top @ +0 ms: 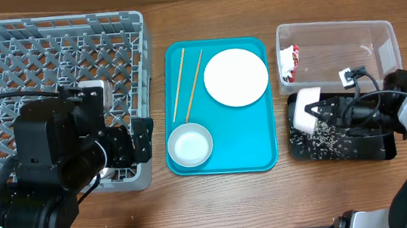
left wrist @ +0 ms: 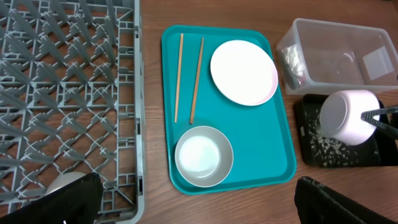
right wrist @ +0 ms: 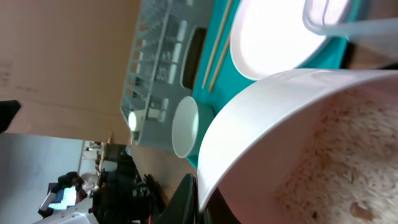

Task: Sort waste into correct bins and load items into the dishwasher
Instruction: 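Tip the plate to pour the rice onto the black tray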

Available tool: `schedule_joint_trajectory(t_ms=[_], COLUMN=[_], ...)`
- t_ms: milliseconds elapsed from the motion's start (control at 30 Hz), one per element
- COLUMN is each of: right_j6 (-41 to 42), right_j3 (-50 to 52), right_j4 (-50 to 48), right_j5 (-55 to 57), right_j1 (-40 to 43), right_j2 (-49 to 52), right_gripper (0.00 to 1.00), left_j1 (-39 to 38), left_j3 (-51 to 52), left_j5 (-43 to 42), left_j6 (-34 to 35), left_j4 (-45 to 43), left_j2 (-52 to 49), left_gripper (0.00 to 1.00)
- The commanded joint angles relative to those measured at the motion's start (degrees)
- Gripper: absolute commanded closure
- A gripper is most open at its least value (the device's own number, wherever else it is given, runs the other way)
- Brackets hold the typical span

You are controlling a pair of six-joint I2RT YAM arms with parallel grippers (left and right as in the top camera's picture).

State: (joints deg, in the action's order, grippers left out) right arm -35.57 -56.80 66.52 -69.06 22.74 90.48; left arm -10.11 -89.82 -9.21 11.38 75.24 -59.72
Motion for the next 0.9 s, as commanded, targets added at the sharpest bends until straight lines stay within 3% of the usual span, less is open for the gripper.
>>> schedule_joint_trajectory(t_ms=[0,267,400,567,733,800,867], right_j6=[-3.87,-6.54,-11.78,-19.15,-21.62,-18.29,-22.36], right_j3=[0.87,1.36,1.36,1.36,1.36,1.36,1.36], right_j4=[-0.26,3.67,7.13,12.24,13.68,13.75,15.67], right_j5=[-4.94,-6.16,-7.43,-9.42,-9.68,-11.43,-12.83], right_j1=[2.43,9.35,11.82,11.72,11.74,11.74,11.61], right_j2=[-0.39,-0.35,-0.33,-0.33,-0.31,-0.31,-0.31], right_gripper=[0.96,0.96,0.96,0.96,0.96,0.96,0.96], left_j1=[-0.07,-0.07,-0.07,-0.07,-0.07,-0.07,-0.07], left_j3=[-0.33,-0.33,-0.33,-0.33,-0.33,-0.33,-0.33], left_j5=[0.39,0.42,0.39,0.39,0.39,0.39,0.39], left_j6=[-1.09,-1.09,-1.09,-1.09,-1.09,-1.09,-1.09], left_j4=[-0.04,-0.04,-0.04,-0.04,-0.04,-0.02,-0.02], left_j2=[-0.28,-0.66,-0.94,-1.36,-1.95,-2.19,-2.43], left_gripper=[0.0,0.0,0.0,0.0,0.0,0.0,0.0])
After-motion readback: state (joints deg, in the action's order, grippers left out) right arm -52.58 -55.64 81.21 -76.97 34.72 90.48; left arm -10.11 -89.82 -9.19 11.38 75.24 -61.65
